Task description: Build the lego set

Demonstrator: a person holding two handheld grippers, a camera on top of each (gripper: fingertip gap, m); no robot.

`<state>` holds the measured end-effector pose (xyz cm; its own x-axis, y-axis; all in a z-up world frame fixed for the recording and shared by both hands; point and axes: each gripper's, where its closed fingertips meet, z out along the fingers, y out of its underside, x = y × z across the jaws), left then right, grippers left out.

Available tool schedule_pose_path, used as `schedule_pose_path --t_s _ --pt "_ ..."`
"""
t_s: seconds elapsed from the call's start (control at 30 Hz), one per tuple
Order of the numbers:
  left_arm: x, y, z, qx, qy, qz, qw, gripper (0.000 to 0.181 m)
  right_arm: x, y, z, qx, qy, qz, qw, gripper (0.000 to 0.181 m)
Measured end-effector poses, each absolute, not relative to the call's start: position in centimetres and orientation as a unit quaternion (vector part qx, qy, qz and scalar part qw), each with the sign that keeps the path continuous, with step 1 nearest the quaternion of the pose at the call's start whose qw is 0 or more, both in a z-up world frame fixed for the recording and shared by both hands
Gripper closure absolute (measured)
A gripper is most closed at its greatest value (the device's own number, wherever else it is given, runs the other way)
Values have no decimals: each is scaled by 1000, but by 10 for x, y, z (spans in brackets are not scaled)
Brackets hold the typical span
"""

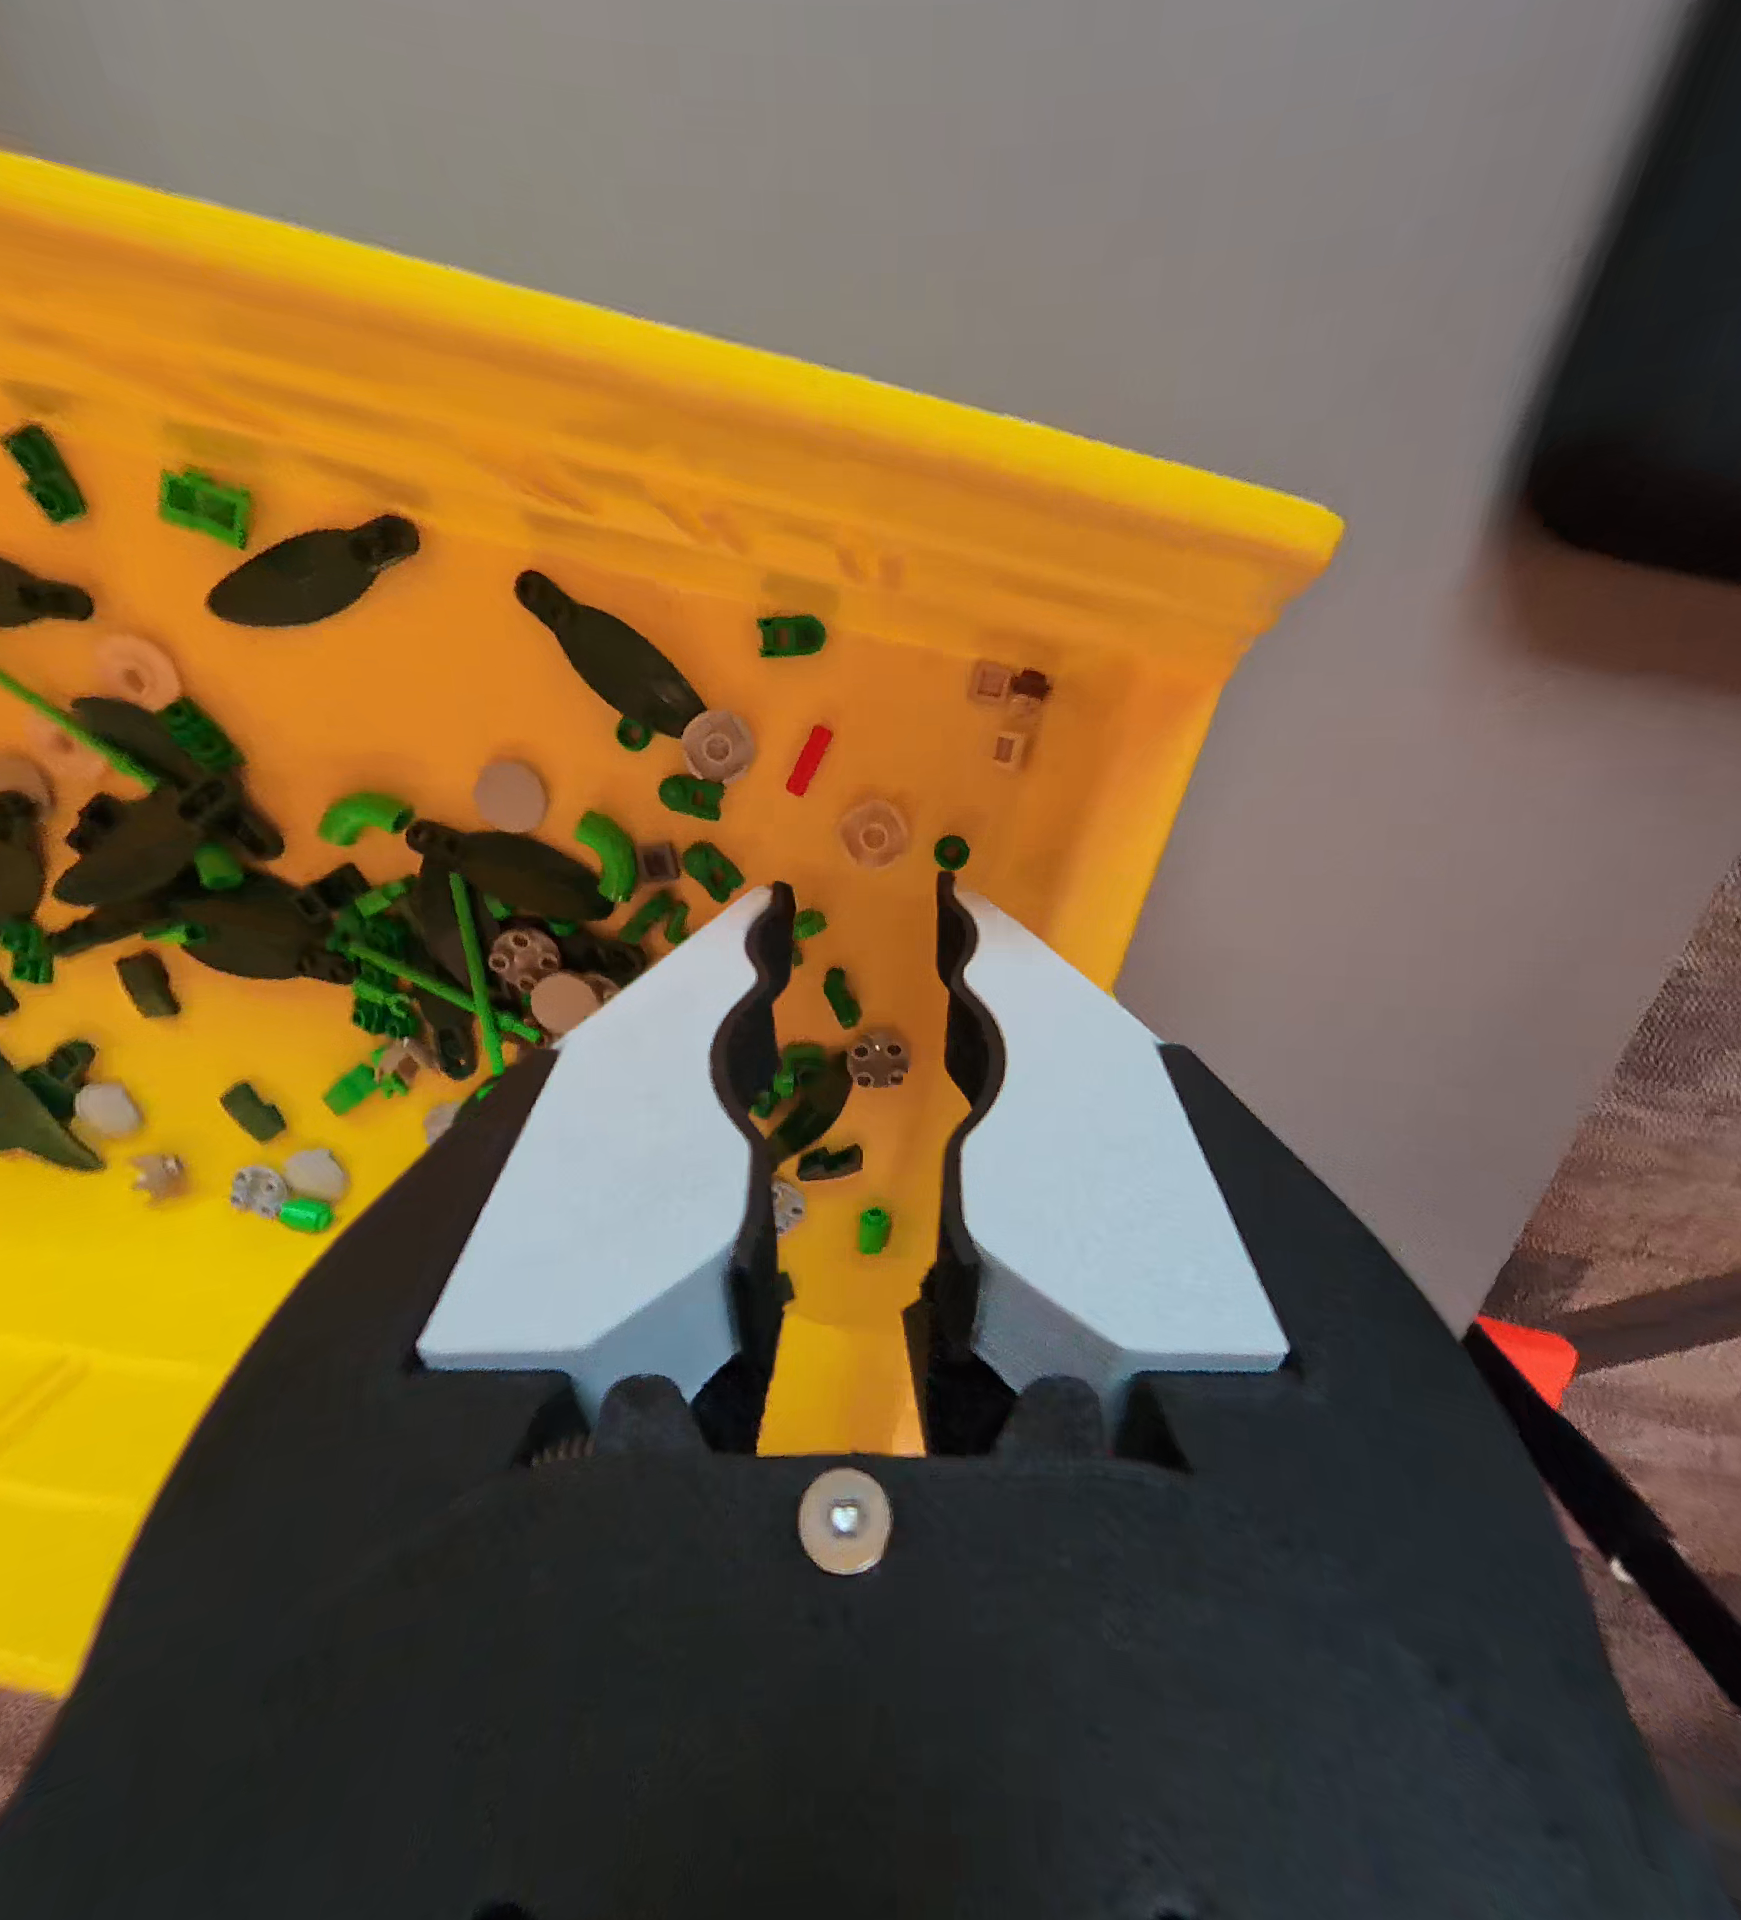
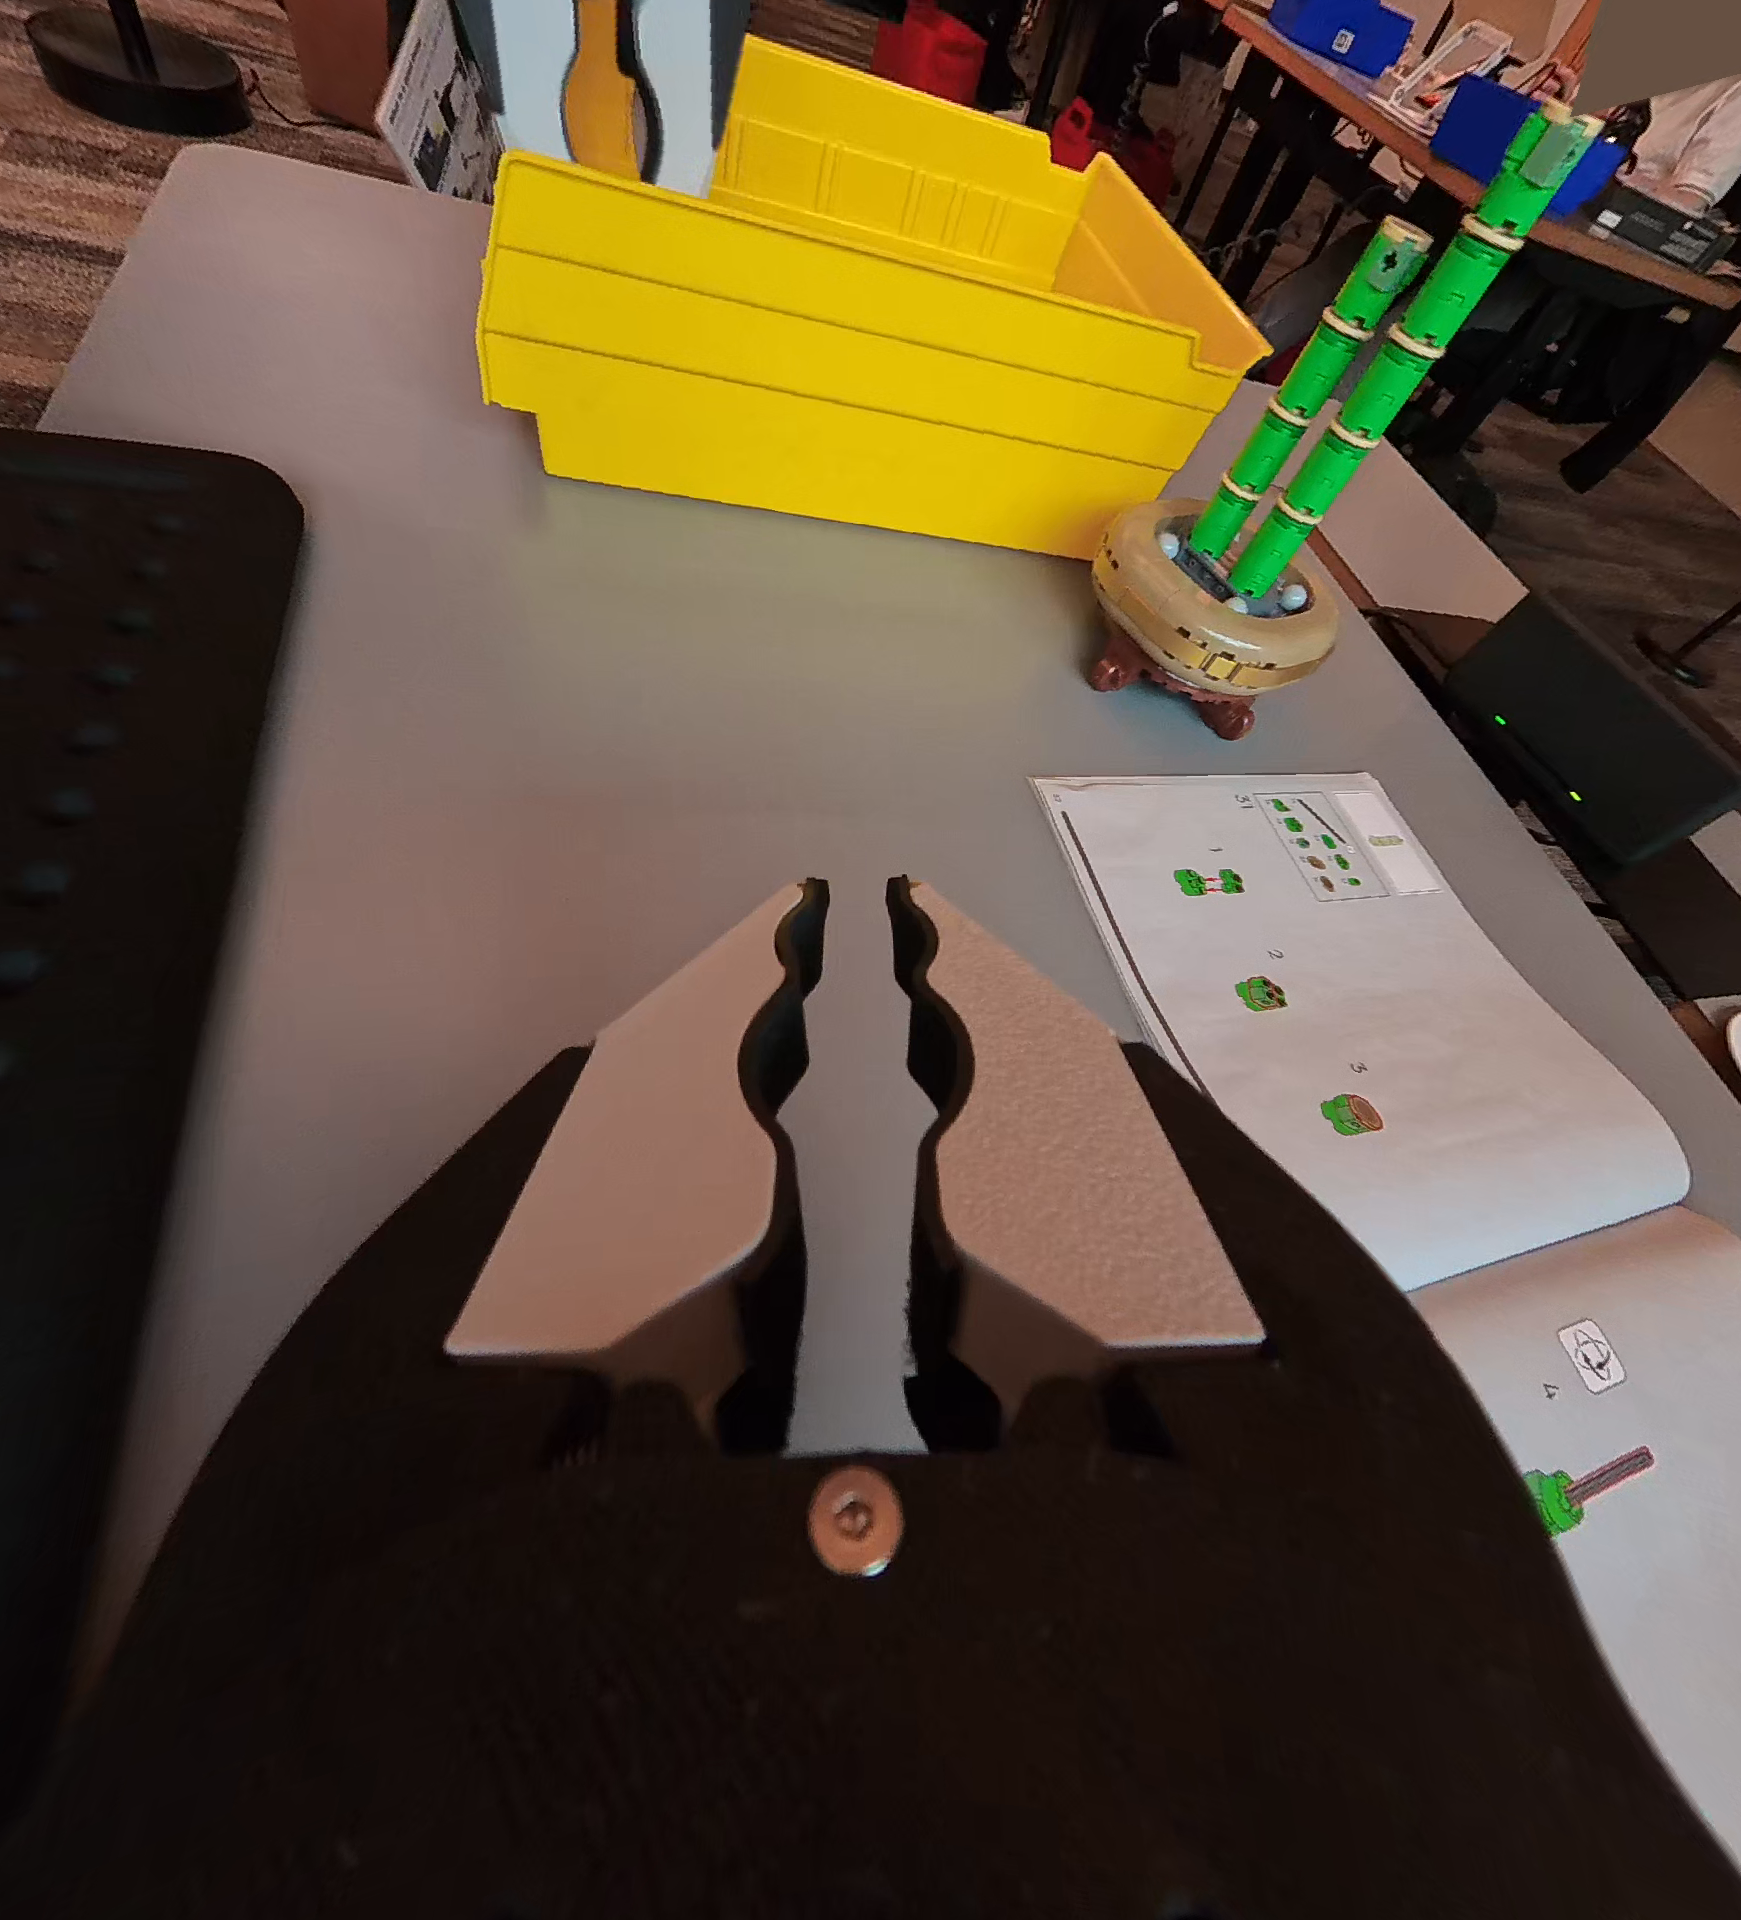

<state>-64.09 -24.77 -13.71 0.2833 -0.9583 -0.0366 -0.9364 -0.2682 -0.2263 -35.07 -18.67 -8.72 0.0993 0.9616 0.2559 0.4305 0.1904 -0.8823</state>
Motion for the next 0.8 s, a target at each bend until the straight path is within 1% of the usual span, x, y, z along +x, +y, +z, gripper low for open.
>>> schedule_pose_path --t_s 0.17,0.6,0.8 --pt "-642 -246 -152 -773 628 -42 83 158 -350 -186 -85 -571 -608 286 473 169" --pt "-641 -248 -167 -776 627 -52 51 164 -351 -192 -90 -567 -621 285 459 169" --pt "-641 -247 -168 -780 621 -57 54 167 -352 -194 -93 -564 -629 282 454 169"
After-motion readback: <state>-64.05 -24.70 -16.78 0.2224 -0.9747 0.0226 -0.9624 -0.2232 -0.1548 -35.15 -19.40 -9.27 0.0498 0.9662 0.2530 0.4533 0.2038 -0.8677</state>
